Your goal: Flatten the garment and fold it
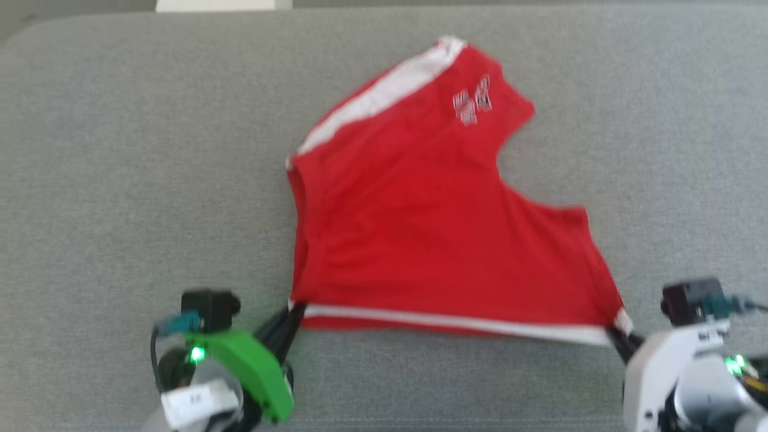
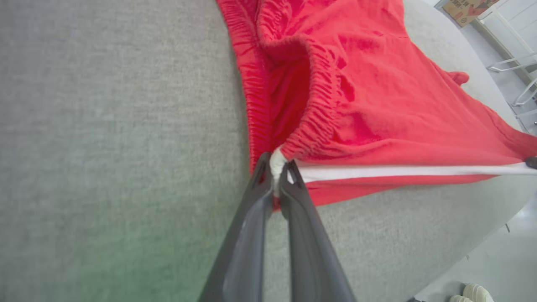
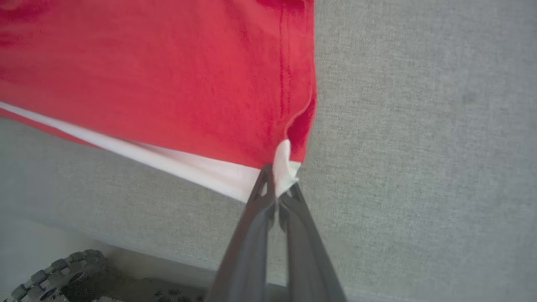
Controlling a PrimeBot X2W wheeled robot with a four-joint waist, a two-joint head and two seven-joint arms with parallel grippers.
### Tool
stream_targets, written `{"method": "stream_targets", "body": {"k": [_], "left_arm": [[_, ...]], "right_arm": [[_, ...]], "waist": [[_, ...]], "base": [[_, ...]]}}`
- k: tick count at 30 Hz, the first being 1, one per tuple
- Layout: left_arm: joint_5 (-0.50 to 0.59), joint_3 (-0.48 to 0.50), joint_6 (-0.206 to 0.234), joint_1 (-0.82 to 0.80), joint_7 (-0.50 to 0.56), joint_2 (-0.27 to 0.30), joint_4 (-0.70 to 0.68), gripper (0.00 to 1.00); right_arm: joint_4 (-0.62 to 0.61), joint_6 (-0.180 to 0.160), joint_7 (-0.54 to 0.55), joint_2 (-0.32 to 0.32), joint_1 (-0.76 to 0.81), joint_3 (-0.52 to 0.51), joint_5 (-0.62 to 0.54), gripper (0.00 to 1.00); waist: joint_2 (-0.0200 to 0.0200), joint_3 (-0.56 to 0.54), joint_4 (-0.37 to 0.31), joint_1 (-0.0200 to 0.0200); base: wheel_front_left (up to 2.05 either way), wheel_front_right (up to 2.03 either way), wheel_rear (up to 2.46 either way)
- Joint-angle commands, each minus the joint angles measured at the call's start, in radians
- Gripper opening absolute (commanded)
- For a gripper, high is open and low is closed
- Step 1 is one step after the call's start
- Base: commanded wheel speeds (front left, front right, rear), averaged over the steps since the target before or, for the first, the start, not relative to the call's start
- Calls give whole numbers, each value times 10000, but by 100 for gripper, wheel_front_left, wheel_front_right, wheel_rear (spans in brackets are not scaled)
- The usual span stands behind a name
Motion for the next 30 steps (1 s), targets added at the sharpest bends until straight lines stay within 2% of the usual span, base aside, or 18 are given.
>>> {"method": "stream_targets", "body": {"k": [1, 7, 12, 16, 22, 24, 30], "left_arm": [[-50, 33, 239, 441, 83, 269, -242, 0], [-7, -193, 851, 1616, 363, 552, -1602, 0], [154, -326, 920, 1488, 91, 207, -2259, 0], [413, -447, 863, 740, -6, -163, -2280, 0], [564, -554, 649, -724, 2, -870, -1896, 0], [583, -522, 591, -1247, -14, -1094, -1666, 0], [672, -343, 642, -2486, -110, -1593, -852, 0]], "right_arm": [[-248, -21, 104, 91, 370, -212, -139, 0], [-1048, -21, 226, 478, 1448, -751, -234, 0], [-1183, -21, -522, 465, 917, -792, -334, 0], [-978, -21, -817, -10, -103, -483, -515, 0], [-208, -21, -660, -1108, -2218, 101, -607, 0], [197, -21, -577, -1488, -3115, 295, -651, 0], [1670, -21, -606, -2076, -5489, 742, -611, 0]], "waist": [[0, -363, 168, 1], [0, -534, 350, 1], [0, -529, 494, 1], [0, -416, 668, 1], [0, 10, 985, 1], [0, 253, 1127, 1], [0, 1027, 1630, 1]], "base": [[0, 0, 0], [0, 0, 0], [0, 0, 0], [0, 0, 0], [0, 0, 0], [0, 0, 0], [0, 0, 0]]}}
